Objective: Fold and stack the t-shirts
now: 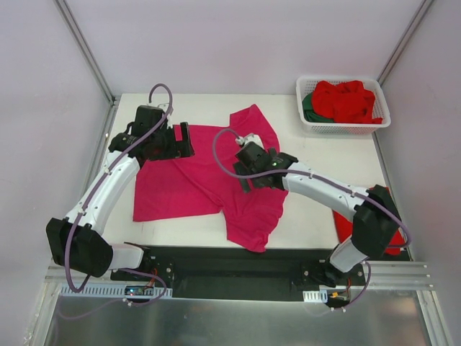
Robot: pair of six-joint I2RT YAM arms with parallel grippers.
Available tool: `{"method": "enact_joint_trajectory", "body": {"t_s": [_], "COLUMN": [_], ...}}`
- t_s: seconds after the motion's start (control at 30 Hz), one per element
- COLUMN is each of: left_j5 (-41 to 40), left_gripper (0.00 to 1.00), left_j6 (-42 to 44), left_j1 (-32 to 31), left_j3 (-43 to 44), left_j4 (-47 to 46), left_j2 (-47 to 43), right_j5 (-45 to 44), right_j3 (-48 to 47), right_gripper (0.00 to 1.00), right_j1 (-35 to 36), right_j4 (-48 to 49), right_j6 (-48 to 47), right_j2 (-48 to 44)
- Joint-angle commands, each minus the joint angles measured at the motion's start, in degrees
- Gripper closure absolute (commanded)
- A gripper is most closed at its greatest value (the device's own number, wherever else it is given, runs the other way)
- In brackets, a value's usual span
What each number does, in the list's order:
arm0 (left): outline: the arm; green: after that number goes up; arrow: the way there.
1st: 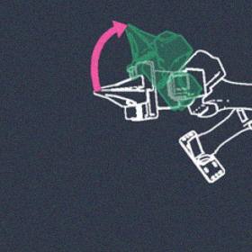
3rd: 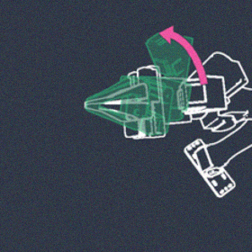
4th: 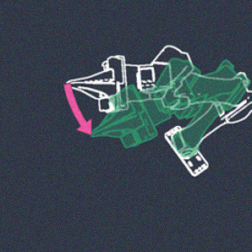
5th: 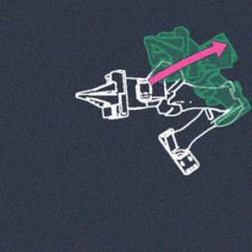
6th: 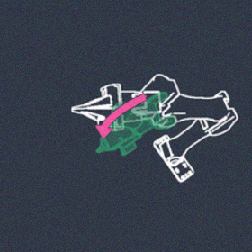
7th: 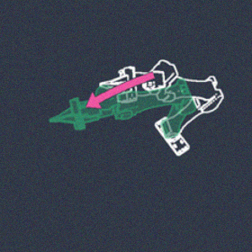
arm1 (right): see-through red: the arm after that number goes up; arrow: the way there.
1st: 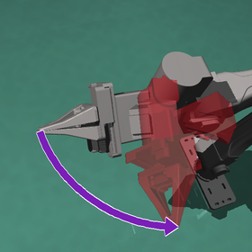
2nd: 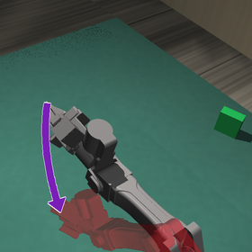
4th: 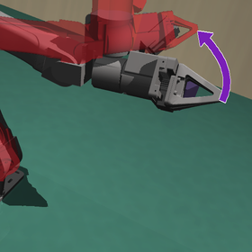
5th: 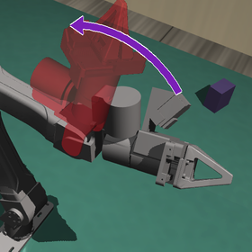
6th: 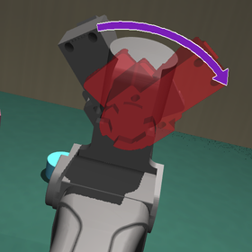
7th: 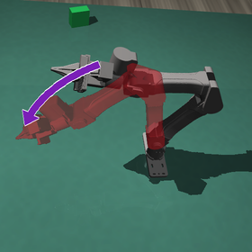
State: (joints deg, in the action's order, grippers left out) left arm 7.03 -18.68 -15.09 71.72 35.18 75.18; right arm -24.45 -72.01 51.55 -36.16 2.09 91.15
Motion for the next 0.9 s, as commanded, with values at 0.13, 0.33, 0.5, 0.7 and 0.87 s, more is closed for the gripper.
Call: {"method": "enact_joint_trajectory", "body": {"t_s": [0.13,0.33,0.5,0.7,0.87], "left_j5": [0.62,0.44,0.53,1.06,0.97], "left_gripper": [0.01,0.01,0.01,0.01,0.01], "left_j6": [0.83,0.84,1.01,1.01,1.01], "left_j1": [-0.9,-0.9,-1.08,-1.17,-1.69], "left_j3": [-2.11,-3.78,-4.13,-3.78,-3.61], "left_j4": [-0.55,-0.46,-0.55,-0.64,-0.64], "left_j2": [-3.46,-4.78,-4.34,-3.28,-2.67], "right_j5": [-3.24,-2.45,-2.89,-3.16,-2.62], "right_j3": [-3.49,-1.04,3.09,6.96,11.27], "right_gripper": [0.04,0.03,0.24,0.37,0.36], "right_j1": [-12.61,-15.16,-15.87,-17.18,-18.85], "right_j4": [3.91,4.87,5.49,4.35,7.33], "right_j6": [0.11,1.78,3.18,3.63,3.36], "right_j2": [8.68,13.08,11.68,6.85,1.85]}}
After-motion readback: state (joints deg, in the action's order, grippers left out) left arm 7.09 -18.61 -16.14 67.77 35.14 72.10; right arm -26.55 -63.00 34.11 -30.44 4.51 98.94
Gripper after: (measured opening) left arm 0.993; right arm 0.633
